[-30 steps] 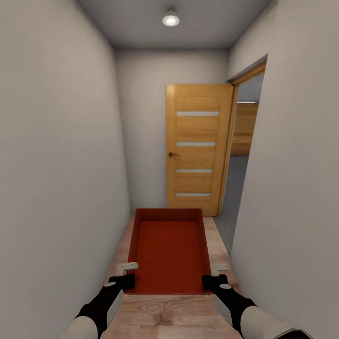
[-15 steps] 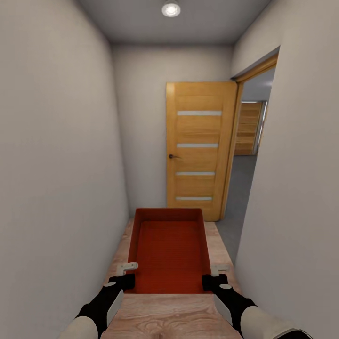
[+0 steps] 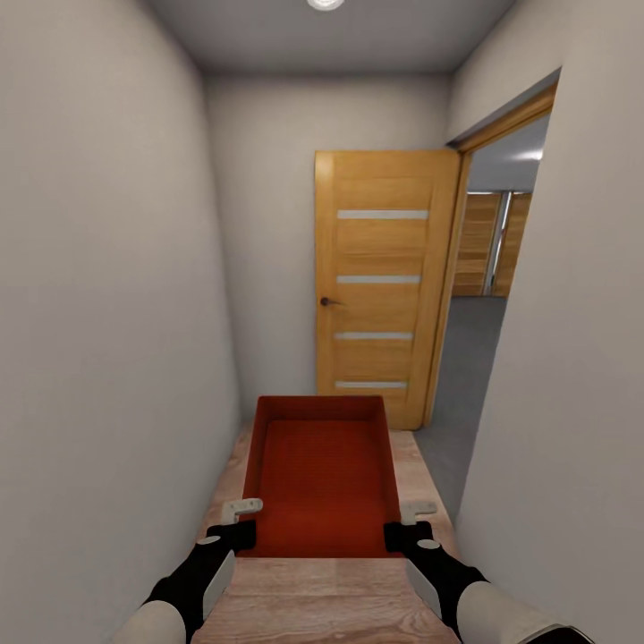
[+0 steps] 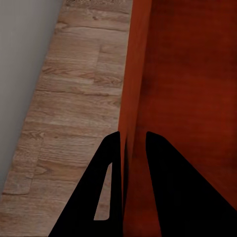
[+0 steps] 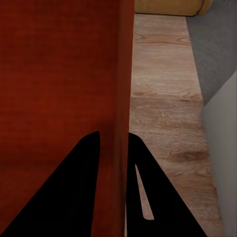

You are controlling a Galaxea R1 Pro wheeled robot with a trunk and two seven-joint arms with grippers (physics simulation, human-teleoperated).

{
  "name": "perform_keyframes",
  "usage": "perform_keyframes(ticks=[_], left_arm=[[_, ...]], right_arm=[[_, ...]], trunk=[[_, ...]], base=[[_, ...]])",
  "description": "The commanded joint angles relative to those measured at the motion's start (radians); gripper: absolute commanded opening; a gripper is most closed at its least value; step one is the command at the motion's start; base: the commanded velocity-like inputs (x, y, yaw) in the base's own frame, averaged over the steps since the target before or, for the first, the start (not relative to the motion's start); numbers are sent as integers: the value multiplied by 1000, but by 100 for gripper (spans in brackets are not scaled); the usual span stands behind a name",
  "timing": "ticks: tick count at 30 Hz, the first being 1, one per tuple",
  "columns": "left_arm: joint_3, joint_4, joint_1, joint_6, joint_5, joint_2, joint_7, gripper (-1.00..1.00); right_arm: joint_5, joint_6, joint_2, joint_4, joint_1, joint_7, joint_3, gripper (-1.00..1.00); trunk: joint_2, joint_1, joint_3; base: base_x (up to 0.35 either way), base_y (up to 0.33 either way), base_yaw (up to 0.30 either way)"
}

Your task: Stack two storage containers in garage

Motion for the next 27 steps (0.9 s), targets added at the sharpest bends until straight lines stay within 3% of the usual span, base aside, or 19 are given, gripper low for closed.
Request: perform_keyframes(ticks=[1,27], left_arm=[[39,-10,0,7,-19,27,18,-100],[39,-10,0,7,-19,27,18,-100]], right_arm=[[-13,-5,-1,3,0,-6,-18,-100],[-13,-5,-1,3,0,-6,-18,-100]], trunk=[[-1,1,0],[-1,1,0]], base=[[323,0,0],[323,0,0]])
